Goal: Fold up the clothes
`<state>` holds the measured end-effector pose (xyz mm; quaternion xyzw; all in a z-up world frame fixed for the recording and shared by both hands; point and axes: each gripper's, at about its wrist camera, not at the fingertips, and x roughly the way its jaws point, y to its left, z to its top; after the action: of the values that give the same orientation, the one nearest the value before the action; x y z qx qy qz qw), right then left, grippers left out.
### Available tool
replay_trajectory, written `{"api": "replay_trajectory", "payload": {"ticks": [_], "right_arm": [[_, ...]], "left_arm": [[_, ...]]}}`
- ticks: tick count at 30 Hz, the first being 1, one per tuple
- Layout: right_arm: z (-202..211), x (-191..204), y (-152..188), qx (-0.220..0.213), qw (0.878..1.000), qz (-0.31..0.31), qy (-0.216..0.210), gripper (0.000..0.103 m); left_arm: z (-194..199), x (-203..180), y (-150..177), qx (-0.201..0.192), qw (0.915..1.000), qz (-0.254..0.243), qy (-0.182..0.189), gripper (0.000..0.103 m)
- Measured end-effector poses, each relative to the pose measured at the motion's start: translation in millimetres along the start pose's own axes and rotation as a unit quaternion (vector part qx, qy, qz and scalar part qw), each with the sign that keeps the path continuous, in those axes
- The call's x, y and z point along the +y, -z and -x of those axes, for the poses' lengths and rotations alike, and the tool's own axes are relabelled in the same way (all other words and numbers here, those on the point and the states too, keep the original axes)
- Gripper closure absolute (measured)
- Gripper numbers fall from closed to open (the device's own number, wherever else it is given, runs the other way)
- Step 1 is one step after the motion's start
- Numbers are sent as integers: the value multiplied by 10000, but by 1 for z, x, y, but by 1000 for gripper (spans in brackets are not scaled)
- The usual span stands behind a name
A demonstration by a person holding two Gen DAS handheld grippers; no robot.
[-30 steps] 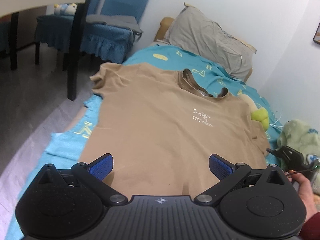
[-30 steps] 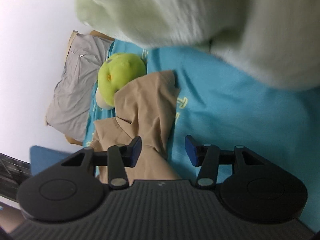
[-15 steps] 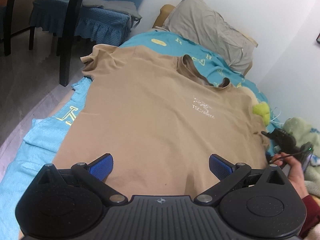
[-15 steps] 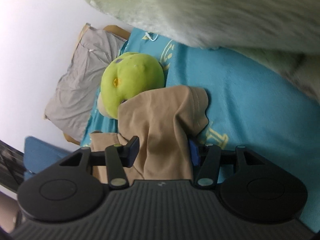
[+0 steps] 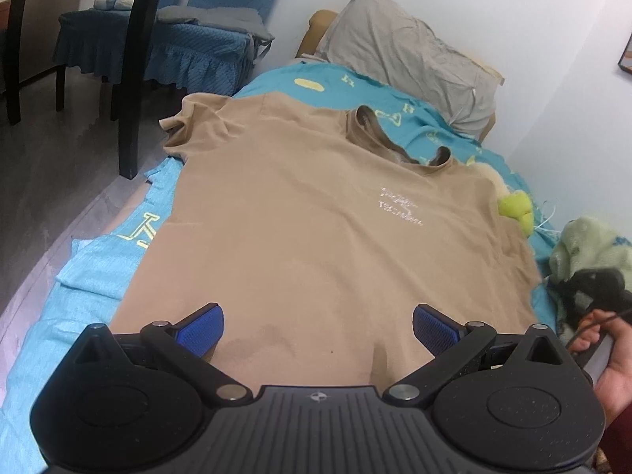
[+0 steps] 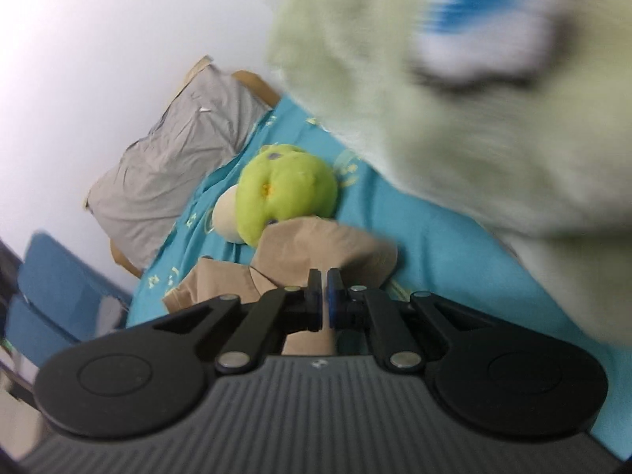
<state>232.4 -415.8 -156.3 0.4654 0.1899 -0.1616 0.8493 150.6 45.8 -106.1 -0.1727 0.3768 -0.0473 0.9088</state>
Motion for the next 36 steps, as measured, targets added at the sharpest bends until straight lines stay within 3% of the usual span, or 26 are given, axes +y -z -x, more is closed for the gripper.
{"api": "replay_trajectory", "payload": {"ticks": [3, 5, 6, 9, 10, 20, 22, 23, 24, 25, 27, 28, 31, 33, 34, 36], "right_arm": [[-2, -20, 3, 361, 9972, -636, -173, 94], [-1, -22, 6, 370, 9965, -708, -247, 92], [-3, -21, 8, 376, 9963, -712, -300, 85], [-9, -18, 11, 303, 9966, -681, -357, 26], [-11, -18, 12, 251, 9969, -662, -347, 22], [-65, -20, 5, 89, 9973, -543, -483, 23], [-77, -9, 2, 144, 9982, -337, -466, 36], [-83, -2, 1, 198, 9991, -150, -346, 36], [-86, 4, 1, 186, 9997, 10, -178, 47], [-87, 10, 1, 150, 9998, 159, -5, 68], [-87, 21, 1, 9, 9985, 454, 290, 92], [-82, 29, 2, -184, 9970, 667, 341, 92], [-62, 61, 7, -769, 9845, 1502, 473, 93], [-50, 90, 15, -1049, 9703, 2099, 587, 93], [-44, 108, 21, -1177, 9604, 2441, 641, 93], [-29, 144, 41, -1481, 9294, 3304, 721, 93]], "left_arm": [[5, 0, 0, -49, 10000, 1, 27, 0], [6, 1, -1, -56, 10000, 41, 50, 0], [5, 2, -1, -45, 10000, 62, 45, 0], [2, 3, -1, 18, 9999, 125, 55, 0], [1, 4, 0, 50, 9999, 143, 75, 0], [-17, -2, -5, -19, 9997, 98, 206, 0], [-21, -2, -8, -25, 9995, 166, 250, 0], [-22, -1, -9, -26, 9995, 202, 255, 0], [-24, -1, -10, -22, 9994, 230, 257, 0], [-24, -1, -11, -19, 9993, 257, 262, 0], [-22, 0, -13, -66, 9992, 302, 267, 0], [-19, 1, -15, -106, 9991, 320, 273, 0], [-5, 2, -25, -293, 9989, 200, 293, 0], [11, 3, -35, -461, 9989, -57, 16, 0], [18, 6, -40, -517, 9984, -150, -163, 0], [30, 14, -47, -631, 9963, -302, -491, 0]]}}
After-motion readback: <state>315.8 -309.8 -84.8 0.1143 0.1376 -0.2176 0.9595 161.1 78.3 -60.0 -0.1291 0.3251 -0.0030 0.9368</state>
